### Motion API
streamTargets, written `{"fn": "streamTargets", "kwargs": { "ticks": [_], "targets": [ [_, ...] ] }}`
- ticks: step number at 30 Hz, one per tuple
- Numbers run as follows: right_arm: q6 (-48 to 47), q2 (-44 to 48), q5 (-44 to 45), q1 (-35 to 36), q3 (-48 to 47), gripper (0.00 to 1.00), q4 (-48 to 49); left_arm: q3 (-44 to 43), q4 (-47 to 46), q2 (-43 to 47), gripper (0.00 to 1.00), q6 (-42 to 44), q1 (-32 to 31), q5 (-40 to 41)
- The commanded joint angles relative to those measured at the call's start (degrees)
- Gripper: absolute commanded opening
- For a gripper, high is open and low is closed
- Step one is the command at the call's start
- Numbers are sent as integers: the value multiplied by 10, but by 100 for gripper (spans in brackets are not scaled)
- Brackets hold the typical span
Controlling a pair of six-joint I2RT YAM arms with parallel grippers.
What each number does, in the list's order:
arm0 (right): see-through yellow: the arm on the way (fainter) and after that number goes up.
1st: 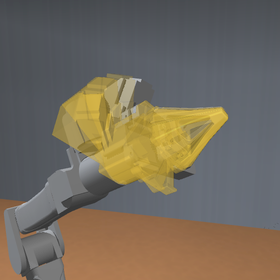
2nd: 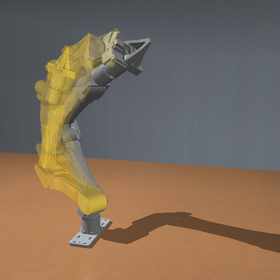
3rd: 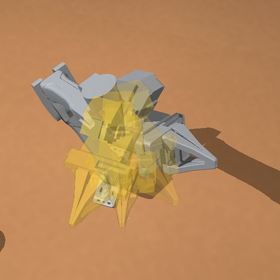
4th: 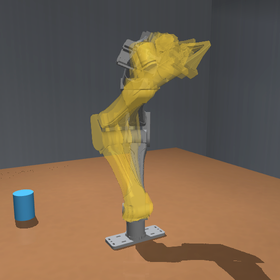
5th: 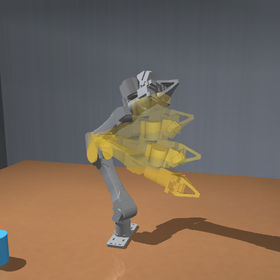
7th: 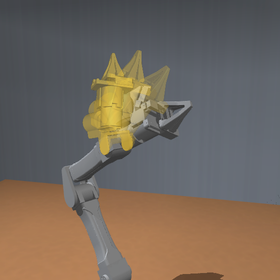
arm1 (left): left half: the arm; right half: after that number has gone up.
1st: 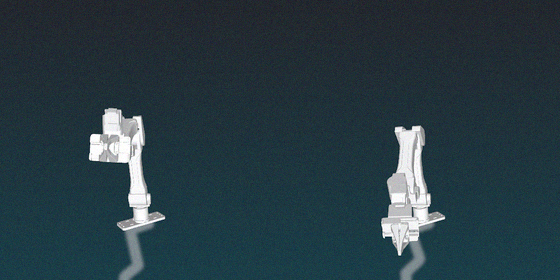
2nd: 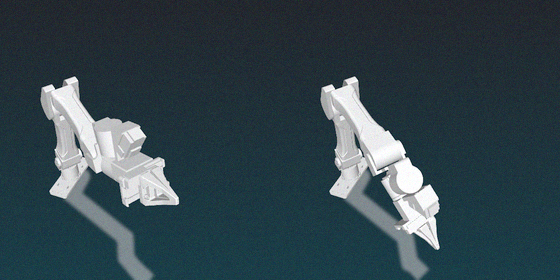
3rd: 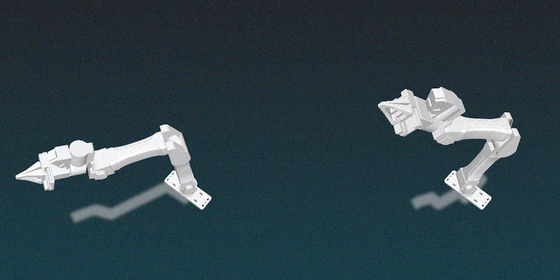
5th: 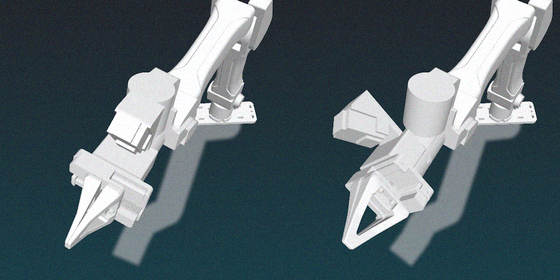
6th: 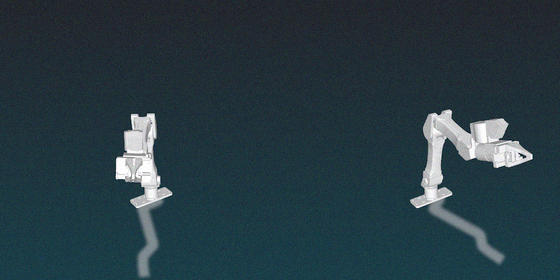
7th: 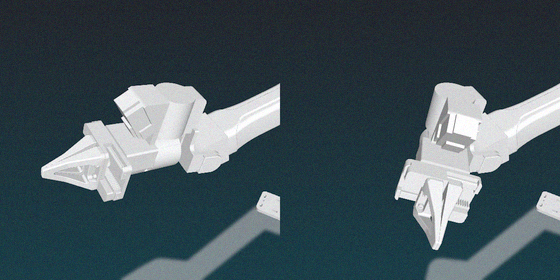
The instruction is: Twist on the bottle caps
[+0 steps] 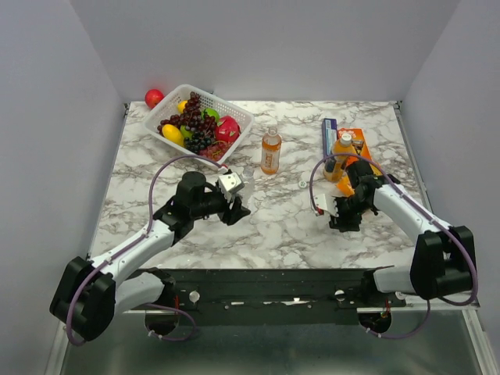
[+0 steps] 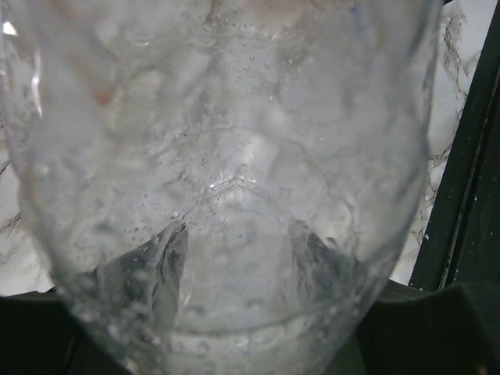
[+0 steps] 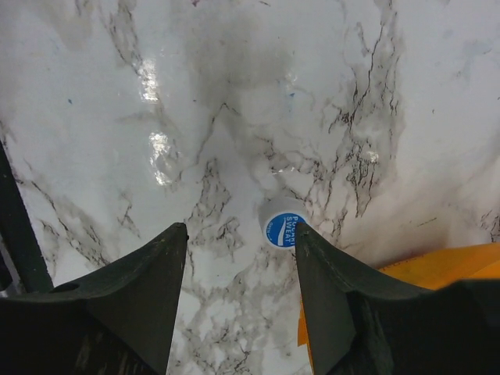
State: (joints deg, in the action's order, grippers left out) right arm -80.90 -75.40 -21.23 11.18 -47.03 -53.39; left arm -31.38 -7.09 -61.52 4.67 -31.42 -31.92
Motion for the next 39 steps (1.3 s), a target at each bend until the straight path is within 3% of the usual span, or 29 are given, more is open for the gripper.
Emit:
{"fn": "streamTargets", "kwargs": {
  "ticks": [1, 27, 39],
  "targets": [
    [-28, -35, 8, -17, -23, 61, 28, -5, -3, -11, 0, -4, 7, 8],
    [-68, -71, 38, -33, 25, 53, 96, -19, -12, -40, 0, -9, 15, 5],
    [-62, -70, 44, -33, 31, 40, 103, -11, -12, -36, 0, -10, 15, 4]
  ]
}}
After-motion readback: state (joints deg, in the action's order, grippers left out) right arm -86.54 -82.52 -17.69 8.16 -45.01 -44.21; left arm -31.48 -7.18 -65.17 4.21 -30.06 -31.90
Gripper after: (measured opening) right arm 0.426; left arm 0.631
